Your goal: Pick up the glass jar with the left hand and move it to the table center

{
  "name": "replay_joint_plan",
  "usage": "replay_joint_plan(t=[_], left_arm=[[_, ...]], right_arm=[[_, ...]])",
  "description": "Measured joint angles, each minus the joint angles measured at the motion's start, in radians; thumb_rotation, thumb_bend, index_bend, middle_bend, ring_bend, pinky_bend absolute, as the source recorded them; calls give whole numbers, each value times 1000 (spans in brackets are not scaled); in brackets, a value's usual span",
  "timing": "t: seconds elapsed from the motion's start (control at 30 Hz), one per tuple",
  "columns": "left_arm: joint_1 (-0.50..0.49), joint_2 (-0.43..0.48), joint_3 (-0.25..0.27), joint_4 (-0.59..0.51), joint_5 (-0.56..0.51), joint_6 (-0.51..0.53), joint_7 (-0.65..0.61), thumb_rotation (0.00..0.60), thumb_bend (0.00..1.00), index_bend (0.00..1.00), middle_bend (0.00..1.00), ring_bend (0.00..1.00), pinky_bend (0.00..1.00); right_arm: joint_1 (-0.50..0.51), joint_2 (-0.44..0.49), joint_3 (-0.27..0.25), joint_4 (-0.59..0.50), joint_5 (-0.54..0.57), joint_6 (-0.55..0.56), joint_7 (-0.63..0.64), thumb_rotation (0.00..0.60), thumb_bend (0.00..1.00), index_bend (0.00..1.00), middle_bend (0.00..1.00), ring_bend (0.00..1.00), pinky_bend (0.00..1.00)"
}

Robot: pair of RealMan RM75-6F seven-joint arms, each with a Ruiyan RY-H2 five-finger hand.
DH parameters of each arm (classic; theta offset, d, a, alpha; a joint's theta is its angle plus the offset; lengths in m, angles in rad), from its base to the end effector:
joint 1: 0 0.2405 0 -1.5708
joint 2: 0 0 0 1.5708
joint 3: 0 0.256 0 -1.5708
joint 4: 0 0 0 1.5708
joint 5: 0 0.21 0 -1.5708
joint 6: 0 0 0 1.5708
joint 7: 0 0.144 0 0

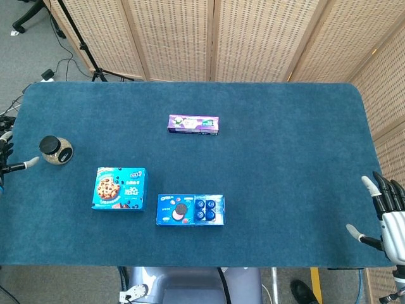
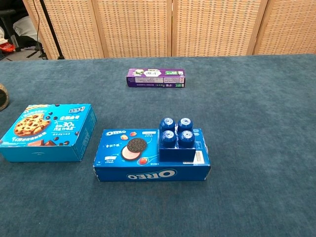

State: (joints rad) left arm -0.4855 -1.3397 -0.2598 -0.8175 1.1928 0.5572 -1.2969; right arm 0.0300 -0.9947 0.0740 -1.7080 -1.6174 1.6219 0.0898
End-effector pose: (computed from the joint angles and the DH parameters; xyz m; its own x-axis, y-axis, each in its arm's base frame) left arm -0.4150 0.3611 0.1637 -0.5435 -0.0932 0.8342 0.7313 0.4352 0.5251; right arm -0.2838 -0.1666 0.2030 0.3324 0.1285 0.9343 -0.9336 -0.0955 0.3453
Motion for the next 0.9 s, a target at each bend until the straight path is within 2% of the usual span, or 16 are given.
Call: replay_joint_plan(t=[0.23,0.5,0.9], left_arm=[[-48,-45,4,53,94,-38,-88,600,156,0,0,0,0],[-60,-56,9,11,130,-48,-179,600,156,0,0,0,0],[-53,-54,-2,-87,155,32,-270,600,156,0,0,0,0]], right_arm=[[1,-1,2,0,5,-2,-1,600,0,0,0,0,0],[-1,1,2,3,3,4,11,600,0,0,0,0,0],[-3,4,-1,4,-2,7,19,600,0,0,0,0,0]])
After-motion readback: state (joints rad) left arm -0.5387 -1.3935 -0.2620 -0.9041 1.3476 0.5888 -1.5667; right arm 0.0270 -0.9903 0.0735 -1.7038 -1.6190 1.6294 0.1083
